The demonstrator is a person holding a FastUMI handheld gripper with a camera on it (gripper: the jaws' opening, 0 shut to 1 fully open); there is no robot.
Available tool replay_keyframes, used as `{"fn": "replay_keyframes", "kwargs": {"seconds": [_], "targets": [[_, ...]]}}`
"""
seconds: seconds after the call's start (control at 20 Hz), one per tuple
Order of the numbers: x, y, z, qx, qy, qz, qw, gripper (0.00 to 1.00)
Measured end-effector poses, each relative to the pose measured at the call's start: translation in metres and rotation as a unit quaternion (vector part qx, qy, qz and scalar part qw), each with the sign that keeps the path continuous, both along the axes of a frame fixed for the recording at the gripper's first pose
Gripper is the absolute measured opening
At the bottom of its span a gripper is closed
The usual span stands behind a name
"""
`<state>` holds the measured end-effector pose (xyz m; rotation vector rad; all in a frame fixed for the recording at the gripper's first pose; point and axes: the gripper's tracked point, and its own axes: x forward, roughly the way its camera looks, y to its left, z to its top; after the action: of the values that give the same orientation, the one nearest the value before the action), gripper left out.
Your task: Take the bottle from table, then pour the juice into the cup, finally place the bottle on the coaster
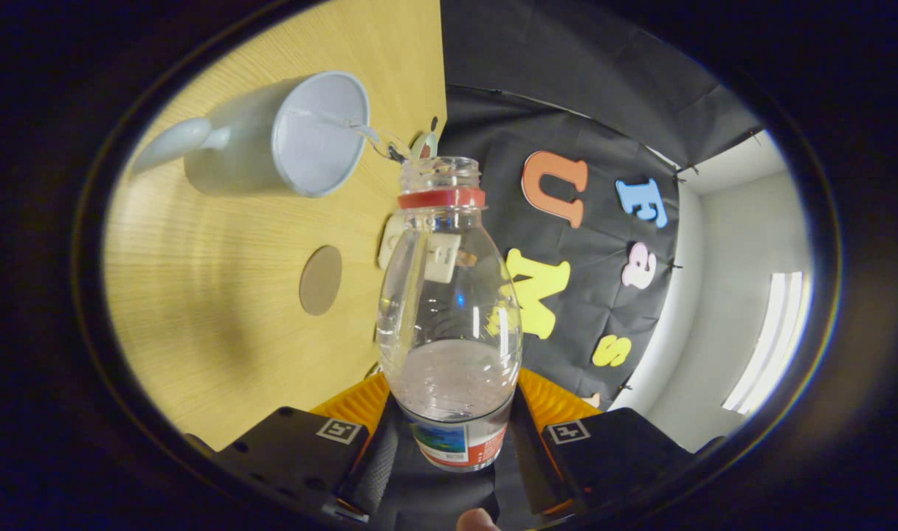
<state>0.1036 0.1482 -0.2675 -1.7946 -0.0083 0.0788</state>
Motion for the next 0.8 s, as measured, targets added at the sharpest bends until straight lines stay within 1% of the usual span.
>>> {"fn": "replay_keyframes", "kwargs": {"seconds": [0.8], "targets": [[0.004,0.004,0.013,-0.035,-0.01,0.006,0.999,0.76]]}}
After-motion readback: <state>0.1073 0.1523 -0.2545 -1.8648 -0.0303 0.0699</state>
